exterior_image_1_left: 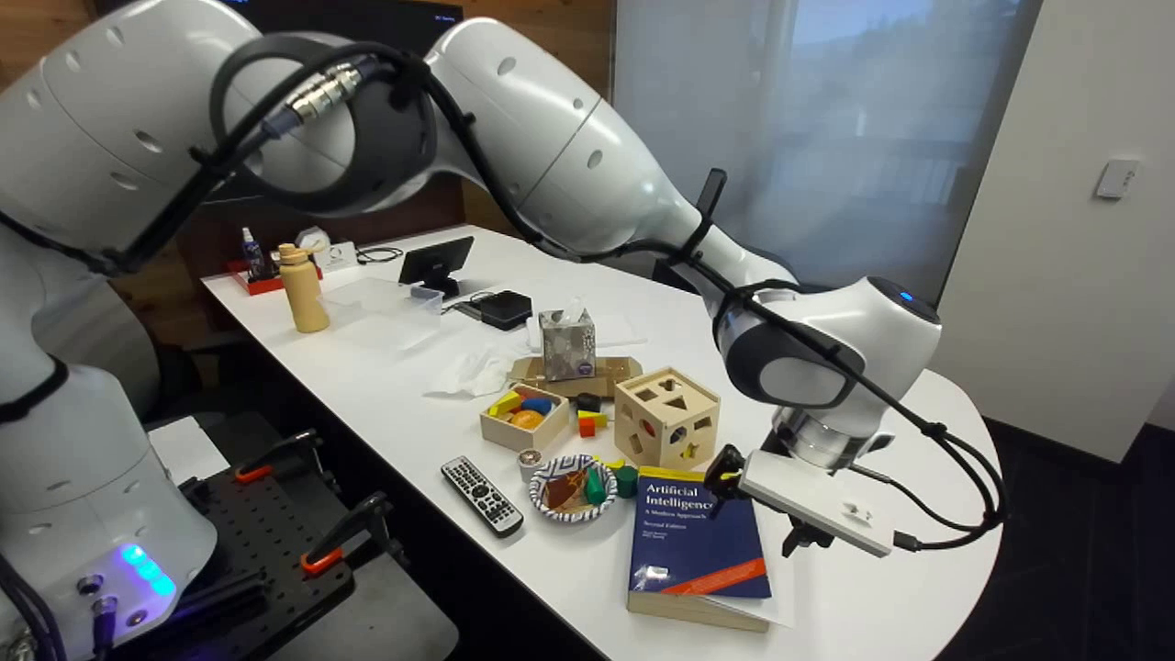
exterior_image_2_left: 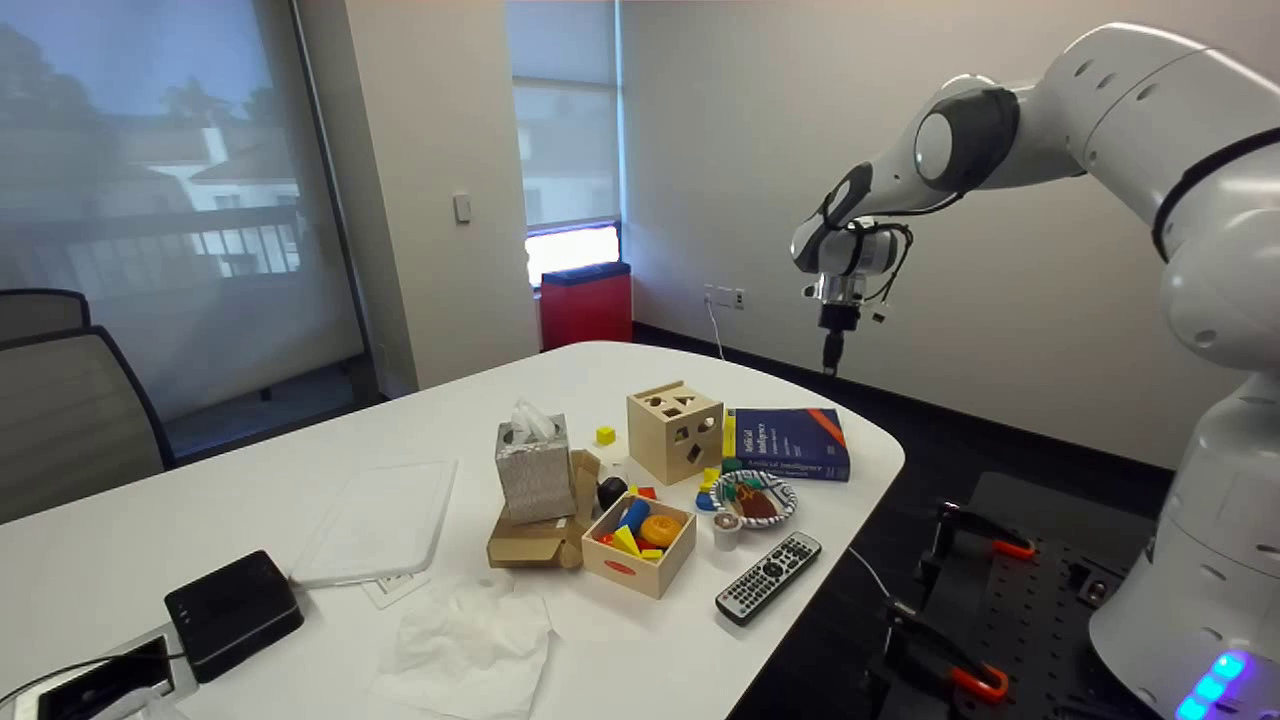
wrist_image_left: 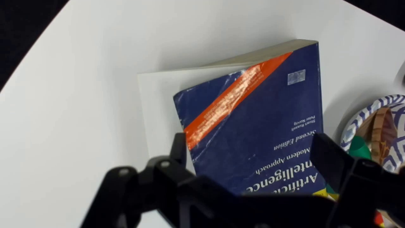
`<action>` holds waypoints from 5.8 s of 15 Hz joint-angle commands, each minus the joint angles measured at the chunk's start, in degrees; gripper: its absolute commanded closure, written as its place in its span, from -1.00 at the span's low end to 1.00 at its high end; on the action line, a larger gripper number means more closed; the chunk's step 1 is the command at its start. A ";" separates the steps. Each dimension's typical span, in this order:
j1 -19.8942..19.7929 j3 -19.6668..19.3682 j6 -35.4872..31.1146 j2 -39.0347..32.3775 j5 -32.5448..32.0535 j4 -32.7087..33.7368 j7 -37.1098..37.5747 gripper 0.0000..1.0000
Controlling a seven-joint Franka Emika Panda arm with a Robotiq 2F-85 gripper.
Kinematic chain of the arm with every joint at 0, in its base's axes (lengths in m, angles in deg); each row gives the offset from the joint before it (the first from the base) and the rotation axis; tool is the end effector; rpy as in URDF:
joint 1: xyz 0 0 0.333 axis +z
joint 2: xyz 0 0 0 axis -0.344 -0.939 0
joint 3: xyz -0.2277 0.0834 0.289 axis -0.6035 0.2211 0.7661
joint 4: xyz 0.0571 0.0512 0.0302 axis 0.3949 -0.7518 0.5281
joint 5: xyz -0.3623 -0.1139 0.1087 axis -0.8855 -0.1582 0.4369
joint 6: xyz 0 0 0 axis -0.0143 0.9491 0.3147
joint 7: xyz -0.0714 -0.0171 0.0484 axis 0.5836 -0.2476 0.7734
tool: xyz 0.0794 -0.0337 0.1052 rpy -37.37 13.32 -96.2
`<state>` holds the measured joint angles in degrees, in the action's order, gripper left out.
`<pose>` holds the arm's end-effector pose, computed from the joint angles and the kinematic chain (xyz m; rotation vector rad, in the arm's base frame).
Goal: Open the book
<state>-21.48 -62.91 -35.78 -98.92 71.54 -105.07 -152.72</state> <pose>0.5374 -0.5532 0.1209 -2.8793 -0.4149 0.0288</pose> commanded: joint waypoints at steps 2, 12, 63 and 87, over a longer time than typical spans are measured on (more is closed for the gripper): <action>-1.02 1.83 3.57 -7.35 -3.61 10.04 4.24 -1.00; -1.47 3.45 10.88 -17.74 -7.22 24.03 5.44 -1.00; 0.92 10.74 42.35 -25.14 -8.14 43.92 -4.21 -1.00; 7.55 9.67 66.35 -25.13 -10.20 45.37 -14.54 -1.00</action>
<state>-14.94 -52.45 27.21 -124.05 62.93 -59.68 -164.91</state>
